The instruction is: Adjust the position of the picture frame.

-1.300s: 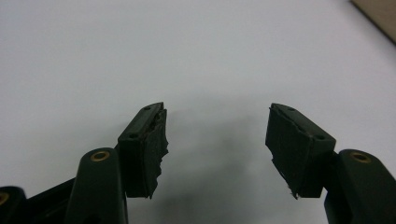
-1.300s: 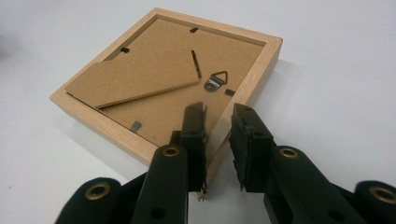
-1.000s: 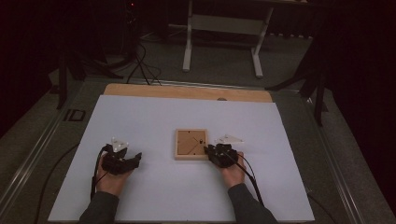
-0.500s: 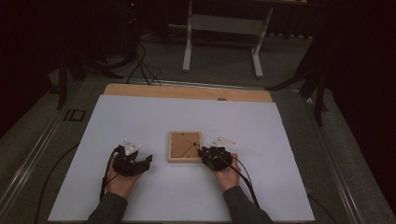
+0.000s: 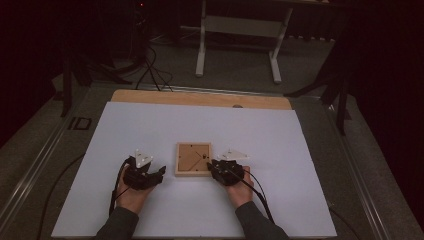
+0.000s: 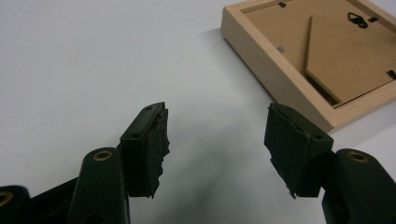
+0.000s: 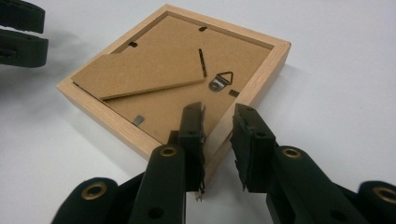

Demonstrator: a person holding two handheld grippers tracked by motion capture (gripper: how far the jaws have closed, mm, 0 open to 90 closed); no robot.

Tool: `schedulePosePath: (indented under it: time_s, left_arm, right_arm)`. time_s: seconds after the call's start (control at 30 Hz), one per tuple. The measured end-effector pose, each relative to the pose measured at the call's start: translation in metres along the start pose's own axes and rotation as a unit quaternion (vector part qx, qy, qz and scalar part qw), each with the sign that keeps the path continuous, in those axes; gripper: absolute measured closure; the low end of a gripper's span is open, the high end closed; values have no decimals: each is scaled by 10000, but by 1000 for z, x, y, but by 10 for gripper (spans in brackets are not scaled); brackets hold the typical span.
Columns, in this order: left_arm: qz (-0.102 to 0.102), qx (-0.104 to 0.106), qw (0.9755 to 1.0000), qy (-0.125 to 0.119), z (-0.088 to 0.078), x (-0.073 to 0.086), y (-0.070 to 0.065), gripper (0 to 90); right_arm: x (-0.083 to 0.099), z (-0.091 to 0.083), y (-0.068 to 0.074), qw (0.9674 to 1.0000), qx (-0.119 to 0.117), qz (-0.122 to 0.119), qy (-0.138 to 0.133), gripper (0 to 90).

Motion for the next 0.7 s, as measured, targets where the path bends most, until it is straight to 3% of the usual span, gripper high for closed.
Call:
schedulePosePath:
  time_s: [0.7]
  left_arm:
    - [50,34,10000,7,1,0,-4,394]
  right_arm:
    - [0,0,5,9997,27,-234,13,731]
Point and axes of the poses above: each handheld gripper's, and its own axes: z roughly forward along the jaws, x roughly out of its underside, y roughly to its left, the point moved 9 cm from there along z, roughly forward along the jaws, and after that the axes turned 8 degrees about y, right-handed, at the moved point
